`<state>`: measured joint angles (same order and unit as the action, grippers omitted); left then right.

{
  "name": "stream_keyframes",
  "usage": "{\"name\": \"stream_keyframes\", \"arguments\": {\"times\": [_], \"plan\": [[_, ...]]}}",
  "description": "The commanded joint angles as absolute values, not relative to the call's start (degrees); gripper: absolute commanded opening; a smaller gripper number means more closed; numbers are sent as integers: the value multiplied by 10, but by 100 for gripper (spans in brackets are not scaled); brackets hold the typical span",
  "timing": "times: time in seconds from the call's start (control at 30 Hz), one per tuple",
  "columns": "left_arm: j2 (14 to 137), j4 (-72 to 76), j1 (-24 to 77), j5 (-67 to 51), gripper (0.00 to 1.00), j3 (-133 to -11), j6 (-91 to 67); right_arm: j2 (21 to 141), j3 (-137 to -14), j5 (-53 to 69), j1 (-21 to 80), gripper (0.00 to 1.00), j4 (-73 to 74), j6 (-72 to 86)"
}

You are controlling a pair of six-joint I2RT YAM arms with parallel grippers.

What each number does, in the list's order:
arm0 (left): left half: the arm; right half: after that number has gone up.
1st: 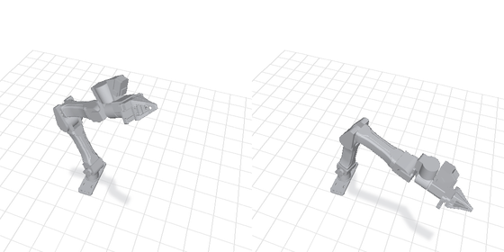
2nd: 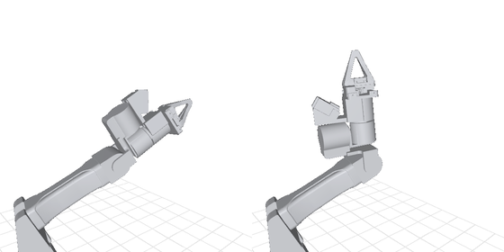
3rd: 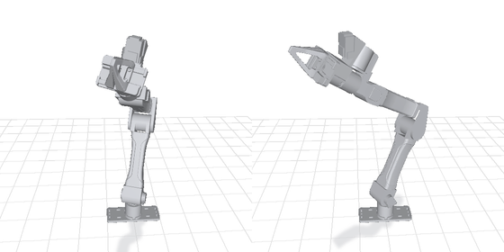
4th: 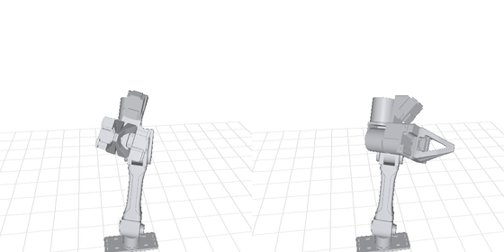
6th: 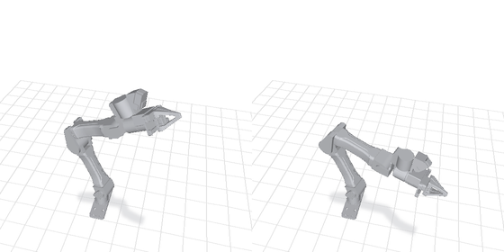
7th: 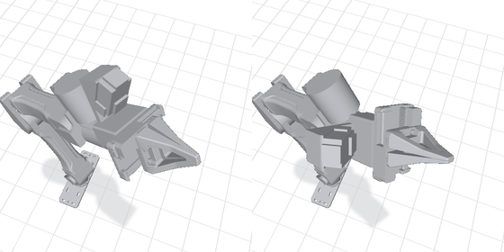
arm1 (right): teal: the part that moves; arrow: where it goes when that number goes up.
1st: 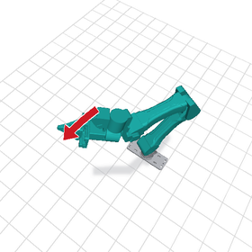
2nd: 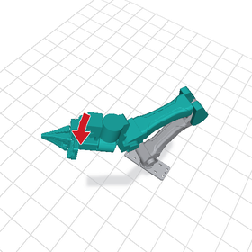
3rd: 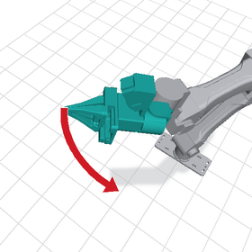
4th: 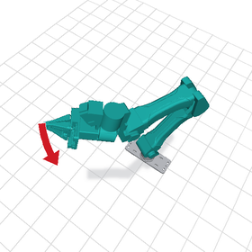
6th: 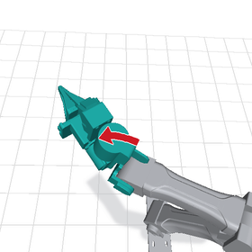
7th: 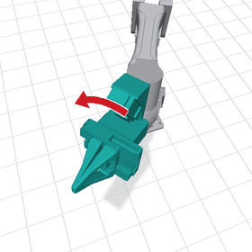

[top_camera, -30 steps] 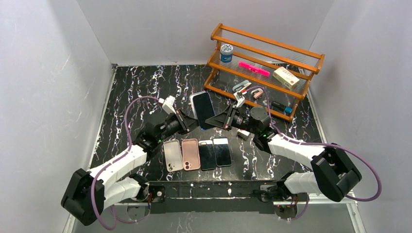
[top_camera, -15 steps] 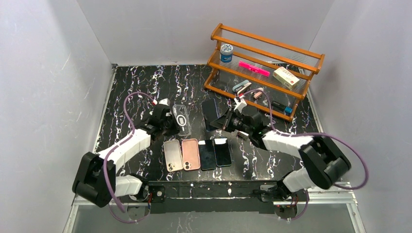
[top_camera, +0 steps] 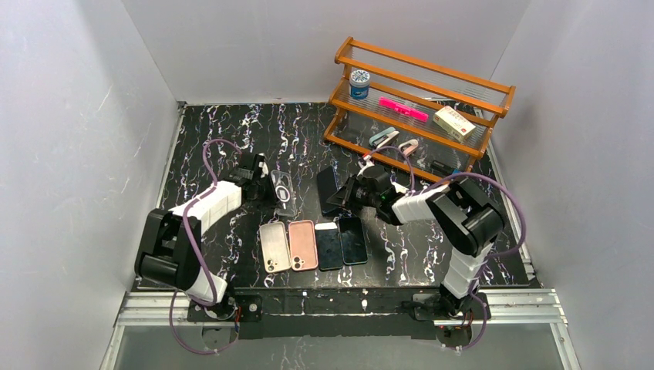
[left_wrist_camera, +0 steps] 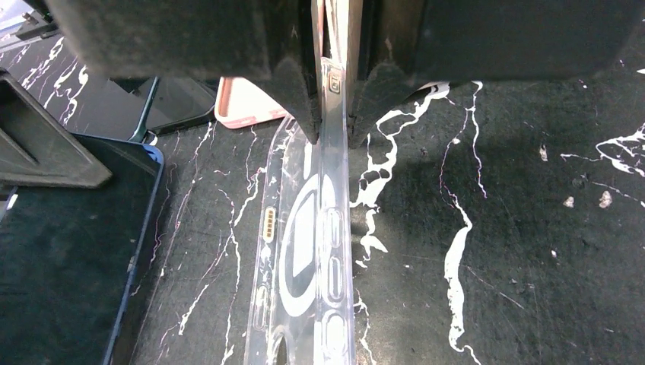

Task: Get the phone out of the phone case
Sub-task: Place the phone at the center of the board, then reset both arms

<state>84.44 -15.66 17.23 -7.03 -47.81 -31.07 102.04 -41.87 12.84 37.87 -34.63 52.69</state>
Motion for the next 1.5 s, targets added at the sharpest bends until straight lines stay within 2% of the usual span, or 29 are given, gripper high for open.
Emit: {"name": "stream_keyframes", "arguments": {"times": [0.0,0.2,0.33,0.63,0.87,1.07,1.3,1.47], "plan": [[869,-198,165,-93,2,-497,-287,1045,-447,145,377,4,-416,548],[881,-207,165,-106,8,-489,-284,1052,-436,148,377,17,-388,552],[880,-229,165,-86,17,-491,-281,1044,-432,144,376,24,-345,544],[861,-260,165,-61,57,-505,-270,1000,-438,95,376,47,-232,504],[803,-298,165,-36,75,-525,-257,930,-437,52,378,77,-139,470],[692,-349,165,32,83,-548,-249,789,-424,-37,377,98,-34,428],[525,-399,164,136,93,-580,-251,552,-414,-179,377,99,125,374],[387,-405,163,221,98,-580,-268,324,-392,-231,377,99,167,295]]}}
